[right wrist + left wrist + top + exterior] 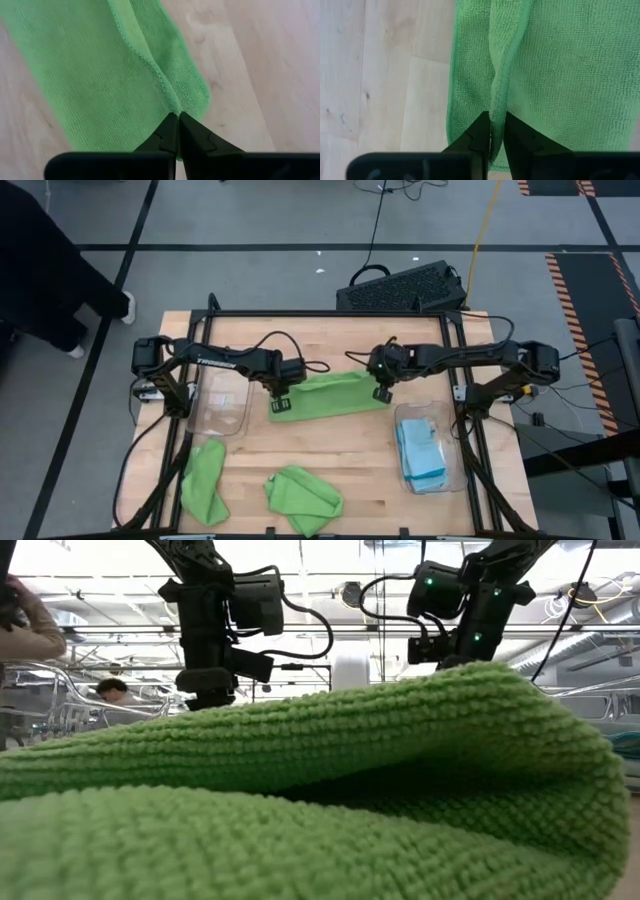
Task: Sort microfiber towel by color & place in baskets
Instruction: Fold the top green microfiber towel
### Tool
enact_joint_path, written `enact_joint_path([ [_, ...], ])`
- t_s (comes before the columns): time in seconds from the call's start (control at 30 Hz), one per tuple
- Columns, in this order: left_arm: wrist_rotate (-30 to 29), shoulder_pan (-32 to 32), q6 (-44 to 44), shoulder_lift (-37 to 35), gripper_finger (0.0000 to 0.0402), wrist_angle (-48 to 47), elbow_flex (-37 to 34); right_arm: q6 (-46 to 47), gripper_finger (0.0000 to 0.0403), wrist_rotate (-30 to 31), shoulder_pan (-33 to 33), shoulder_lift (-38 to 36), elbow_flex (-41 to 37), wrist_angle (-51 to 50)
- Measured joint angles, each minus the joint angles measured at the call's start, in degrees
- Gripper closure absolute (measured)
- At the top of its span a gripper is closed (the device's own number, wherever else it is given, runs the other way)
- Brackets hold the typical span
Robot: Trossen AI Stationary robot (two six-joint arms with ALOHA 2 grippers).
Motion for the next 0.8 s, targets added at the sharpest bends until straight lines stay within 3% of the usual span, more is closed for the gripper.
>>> enact_joint_path([
  [0.3, -2.7, -0.1, -2.4, 0.0, 0.0335, -3.9, 0.0, 2.2, 0.0370, 1.7, 0.1, 3.8, 0.0, 1.0],
  [0.4, -3.0, -0.1, -3.4, 0.0, 0.0304, -6.2, 0.0, 2.5, 0.0338, 1.8, 0.1, 3.2, 0.0, 2.5],
  [0.6, -3.1, -0.2, -6.0, 0.0, 0.0216, -7.3, 0.2, 2.0, 0.0269, 9.3, 0.4, -1.1, 0.0, 4.7],
  [0.8, -4.2, -1.6, -7.8, 0.0, 0.0176, -9.7, 0.7, 2.0, 0.0243, 9.1, 1.9, -6.1, 0.0, 5.5],
])
